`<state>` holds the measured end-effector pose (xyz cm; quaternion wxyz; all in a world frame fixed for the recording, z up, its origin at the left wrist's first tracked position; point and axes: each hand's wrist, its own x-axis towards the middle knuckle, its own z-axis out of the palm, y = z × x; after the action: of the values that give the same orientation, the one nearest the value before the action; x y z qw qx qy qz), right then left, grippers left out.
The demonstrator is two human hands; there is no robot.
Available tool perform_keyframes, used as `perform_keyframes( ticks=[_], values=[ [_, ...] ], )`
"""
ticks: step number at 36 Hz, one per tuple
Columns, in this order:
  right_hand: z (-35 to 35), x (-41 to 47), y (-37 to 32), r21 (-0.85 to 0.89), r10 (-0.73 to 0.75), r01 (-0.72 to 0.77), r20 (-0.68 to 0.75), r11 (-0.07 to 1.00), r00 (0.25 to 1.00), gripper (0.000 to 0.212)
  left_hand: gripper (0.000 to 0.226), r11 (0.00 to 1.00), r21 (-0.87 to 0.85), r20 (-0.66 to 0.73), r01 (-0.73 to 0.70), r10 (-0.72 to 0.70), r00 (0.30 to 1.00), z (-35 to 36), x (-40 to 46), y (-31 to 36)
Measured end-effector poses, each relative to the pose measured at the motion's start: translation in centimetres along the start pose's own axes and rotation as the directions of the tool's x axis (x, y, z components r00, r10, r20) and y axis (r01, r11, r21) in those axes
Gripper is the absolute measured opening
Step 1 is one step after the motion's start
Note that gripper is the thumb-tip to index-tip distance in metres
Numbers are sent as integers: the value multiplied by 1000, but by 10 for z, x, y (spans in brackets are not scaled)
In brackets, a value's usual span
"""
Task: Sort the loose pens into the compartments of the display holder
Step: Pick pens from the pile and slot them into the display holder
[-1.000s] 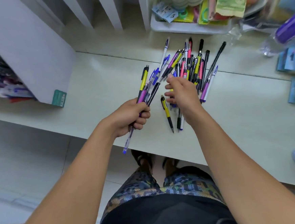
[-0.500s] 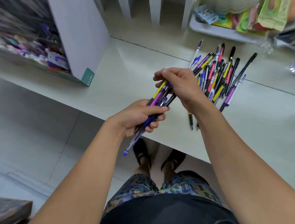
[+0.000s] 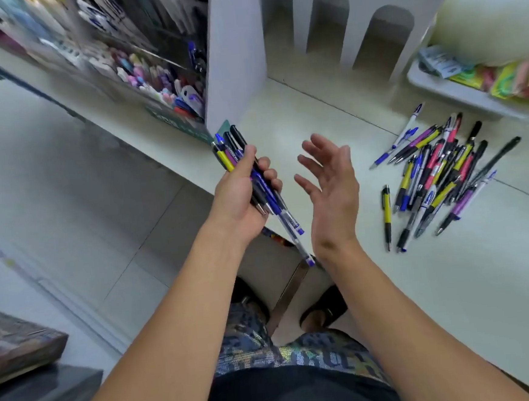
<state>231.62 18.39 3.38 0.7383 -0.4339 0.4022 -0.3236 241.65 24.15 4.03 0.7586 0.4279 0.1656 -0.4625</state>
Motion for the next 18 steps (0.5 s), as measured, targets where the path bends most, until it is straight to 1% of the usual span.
perform_keyframes(
  ticks=[2, 4, 6, 8, 11, 13, 16, 18],
  values=[
    [14, -18, 6, 25, -46, 45, 21, 999, 999, 63, 19, 997, -67, -9, -34, 34, 999, -4, 1, 11],
    [29, -27, 10, 31, -77, 77, 2, 997, 997, 66, 19, 995, -89, 12, -47, 48, 999, -7, 2, 20],
    [46, -27, 9, 12, -80, 80, -35, 997, 996, 57, 17, 994, -101, 41, -49, 53, 998, -10, 2, 29],
    [64, -19, 7, -45, -67, 64, -50, 997, 997, 49, 18, 993, -97, 59, -73, 79, 995, -13, 6, 40],
    [83, 1, 9, -156, -101, 95, -32, 983, 994, 50, 15, 989, -21, 48, -149, 149, 988, -18, 24, 59],
    [95, 9, 13, -250, -118, 113, -5, 962, 993, 56, 11, 986, 49, 41, -160, 158, 987, -22, 36, 71],
    [104, 15, 25, -356, -83, 85, 19, 931, 996, 59, 11, 988, 107, 56, -115, 109, 992, -31, 52, 80],
    [106, 16, 33, -356, -20, 14, -12, 934, 1000, 59, 11, 990, 118, 69, -78, 70, 995, -38, 58, 82]
  ],
)
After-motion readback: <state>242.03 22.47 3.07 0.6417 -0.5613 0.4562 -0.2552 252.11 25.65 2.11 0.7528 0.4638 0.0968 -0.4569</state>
